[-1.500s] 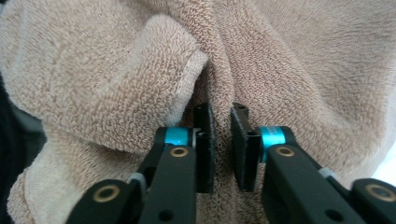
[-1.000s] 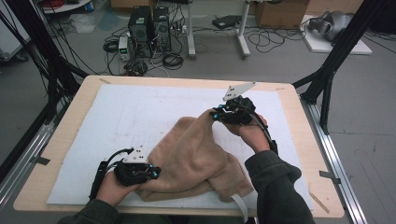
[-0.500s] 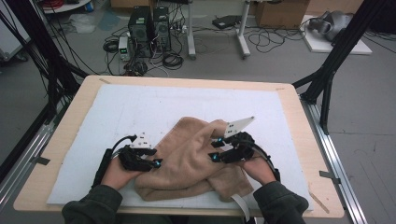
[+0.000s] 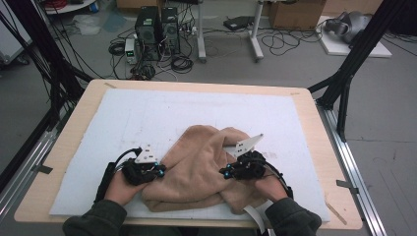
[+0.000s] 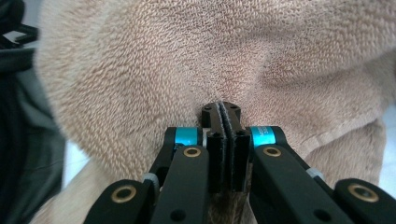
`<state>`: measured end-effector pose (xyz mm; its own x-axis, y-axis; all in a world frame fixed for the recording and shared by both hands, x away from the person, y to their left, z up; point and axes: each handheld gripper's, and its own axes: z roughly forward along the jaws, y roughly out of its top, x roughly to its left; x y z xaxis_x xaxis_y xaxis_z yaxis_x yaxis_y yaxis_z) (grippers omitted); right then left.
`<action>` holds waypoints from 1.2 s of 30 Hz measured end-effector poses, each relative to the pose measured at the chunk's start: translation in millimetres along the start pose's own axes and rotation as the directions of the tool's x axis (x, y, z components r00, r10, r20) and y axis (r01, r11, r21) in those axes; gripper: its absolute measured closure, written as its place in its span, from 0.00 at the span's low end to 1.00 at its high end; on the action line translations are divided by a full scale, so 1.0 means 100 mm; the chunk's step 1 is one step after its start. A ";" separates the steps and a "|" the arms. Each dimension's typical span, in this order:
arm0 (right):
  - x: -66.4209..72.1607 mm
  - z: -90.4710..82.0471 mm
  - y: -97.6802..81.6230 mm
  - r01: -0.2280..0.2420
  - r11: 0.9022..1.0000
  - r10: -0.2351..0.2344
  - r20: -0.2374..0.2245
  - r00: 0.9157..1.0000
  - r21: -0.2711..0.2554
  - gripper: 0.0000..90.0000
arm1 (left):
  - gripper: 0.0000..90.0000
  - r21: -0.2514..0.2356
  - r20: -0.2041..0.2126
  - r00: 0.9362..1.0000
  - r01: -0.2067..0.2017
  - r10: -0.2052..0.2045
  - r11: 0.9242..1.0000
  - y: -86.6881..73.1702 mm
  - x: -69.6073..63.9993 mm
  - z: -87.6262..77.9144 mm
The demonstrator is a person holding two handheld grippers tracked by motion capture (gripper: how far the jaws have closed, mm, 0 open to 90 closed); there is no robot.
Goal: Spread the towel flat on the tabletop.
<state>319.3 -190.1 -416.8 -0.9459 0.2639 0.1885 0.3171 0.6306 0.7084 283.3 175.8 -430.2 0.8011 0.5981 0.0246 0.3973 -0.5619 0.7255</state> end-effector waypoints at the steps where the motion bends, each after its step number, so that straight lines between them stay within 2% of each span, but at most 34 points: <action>1: 0.00 0.00 0.00 0.000 1.000 0.000 0.000 1.000 0.000 0.99 | 0.96 0.000 0.000 1.000 0.000 0.000 1.000 0.00 0.00 0.00; 2: 0.05 -0.04 -0.04 0.000 1.000 0.000 -0.002 1.000 -0.012 0.99 | 0.96 -0.002 -0.011 1.000 0.002 -0.002 1.000 -0.05 -0.02 -0.05; 3: 0.09 -0.05 -0.06 -0.004 1.000 0.004 0.002 1.000 -0.017 0.99 | 0.96 -0.015 -0.020 1.000 0.021 -0.021 1.000 -0.16 -0.06 -0.13; 4: 0.13 -0.06 -0.08 -0.002 1.000 0.002 0.001 1.000 -0.019 0.99 | 0.96 -0.015 -0.020 1.000 0.021 -0.021 1.000 -0.16 -0.06 -0.13; 7: 0.21 -0.09 -0.12 0.004 1.000 -0.004 -0.002 1.000 -0.021 0.99 | 0.96 -0.043 -0.019 0.999 0.042 -0.043 0.998 -0.27 -0.13 -0.27; 9: 0.33 -0.17 -0.17 0.014 1.000 -0.014 0.006 1.000 -0.025 0.99 | 0.96 -0.061 -0.023 0.999 0.043 -0.044 0.997 -0.32 -0.19 -0.36; 11: 0.38 -0.21 -0.19 0.012 1.000 -0.012 0.005 1.000 -0.024 0.99 | 0.96 -0.072 -0.007 0.999 0.040 -0.041 0.997 -0.34 -0.27 -0.44; 14: 0.49 -0.29 -0.25 0.015 1.000 -0.015 -0.008 1.000 -0.009 0.99 | 0.96 -0.082 0.047 0.998 0.032 -0.028 0.996 -0.37 -0.37 -0.54; 15: 0.53 -0.31 -0.26 0.014 1.000 -0.014 -0.021 1.000 -0.003 0.99 | 0.95 -0.086 0.054 0.998 0.027 -0.022 0.996 -0.36 -0.38 -0.55; 16: 0.55 -0.35 -0.25 0.025 0.999 -0.026 -0.023 0.999 -0.029 0.93 | 0.93 -0.100 0.058 0.998 0.024 -0.018 0.995 -0.32 -0.36 -0.58; 17: 0.55 -0.35 -0.25 0.025 0.999 -0.026 -0.023 0.999 -0.029 0.93 | 0.91 -0.100 0.058 0.998 0.024 -0.018 0.995 -0.32 -0.36 -0.58; 18: 0.54 -0.39 -0.23 0.022 0.998 -0.023 -0.017 1.000 -0.054 0.90 | 0.91 -0.114 0.056 0.998 0.027 -0.020 0.993 -0.29 -0.32 -0.59; 19: 0.51 -0.42 -0.20 0.027 0.997 -0.027 0.000 1.000 -0.077 0.83 | 0.86 -0.135 0.051 0.998 0.033 -0.026 0.990 -0.26 -0.27 -0.59; 20: 0.43 -0.47 -0.15 0.015 0.993 -0.010 0.040 0.999 -0.120 0.77 | 0.76 -0.155 0.051 0.998 0.040 -0.033 0.987 -0.22 -0.22 -0.58; 21: 0.37 -0.48 -0.13 0.010 0.990 -0.002 0.058 0.998 -0.139 0.74 | 0.73 -0.172 0.034 0.999 0.041 -0.036 0.984 -0.13 -0.09 -0.54; 22: 0.37 -0.48 -0.13 0.010 0.990 -0.002 0.058 0.998 -0.139 0.74 | 0.71 -0.172 0.034 0.999 0.041 -0.036 0.984 -0.13 -0.09 -0.54; 23: 0.25 -0.45 -0.09 -0.002 0.990 0.014 0.079 0.997 -0.140 0.70 | 0.66 -0.177 0.039 0.998 0.052 -0.046 0.983 -0.08 -0.03 -0.49; 24: 0.19 -0.40 -0.07 0.004 0.992 0.008 0.097 0.995 -0.127 0.67 | 0.64 -0.179 0.015 0.999 0.053 -0.051 0.982 0.00 0.08 -0.33; 25: 0.19 -0.40 -0.07 0.004 0.992 0.008 0.097 0.995 -0.127 0.67 | 0.62 -0.179 0.015 0.999 0.053 -0.051 0.982 0.00 0.08 -0.33; 26: 0.13 -0.35 -0.05 -0.002 0.994 0.013 0.107 0.994 -0.106 0.64 | 0.62 -0.162 0.014 0.999 0.054 -0.052 0.985 0.03 0.14 -0.24; 27: 0.02 -0.20 -0.02 -0.028 0.996 0.035 0.088 0.996 -0.084 0.58 | 0.59 -0.145 0.023 0.998 0.066 -0.064 0.987 0.06 0.18 -0.14; 28: 0.02 -0.20 -0.02 -0.028 0.996 0.035 0.088 0.996 -0.084 0.58 | 0.59 -0.125 0.013 0.998 0.061 -0.060 0.990 0.07 0.21 -0.04; 29: -0.05 -0.06 0.01 -0.038 0.998 0.043 0.094 0.995 -0.054 0.52 | 0.57 -0.099 0.014 0.998 0.058 -0.057 0.993 0.08 0.23 0.06; 30: -0.08 -0.01 0.02 -0.057 0.997 0.061 0.077 0.995 -0.047 0.54 | 0.56 -0.062 0.023 0.998 0.053 -0.052 0.997 0.07 0.25 0.14; 31: -0.08 -0.01 0.02 -0.057 0.997 0.061 0.077 0.995 -0.047 0.54 | 0.56 -0.025 0.027 0.998 0.052 -0.052 0.998 0.06 0.25 0.22; 33: -0.09 0.06 0.03 -0.036 0.999 0.038 0.076 0.996 -0.030 0.73 | 0.54 -0.031 0.012 0.999 0.051 -0.051 0.998 0.05 0.24 0.26; 34: -0.07 0.07 0.03 -0.015 1.000 0.016 0.077 0.997 -0.013 0.85 | 0.57 -0.031 0.004 0.999 0.048 -0.048 0.998 0.04 0.23 0.25; 35: -0.06 0.07 0.03 0.001 1.000 0.000 0.060 0.998 -0.006 0.91 | 0.65 -0.034 0.008 0.999 0.051 -0.051 0.998 0.04 0.23 0.24; 36: -0.01 0.07 0.04 0.027 0.999 -0.029 0.068 0.997 0.030 0.98 | 0.89 -0.032 0.012 0.999 0.054 -0.053 0.998 0.04 0.22 0.23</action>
<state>322.4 -182.6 -418.9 -0.9480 0.2941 0.1214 0.2932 0.6590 0.6927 313.3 173.1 -442.5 0.7839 0.6205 -0.0221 0.4250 -0.5104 0.7476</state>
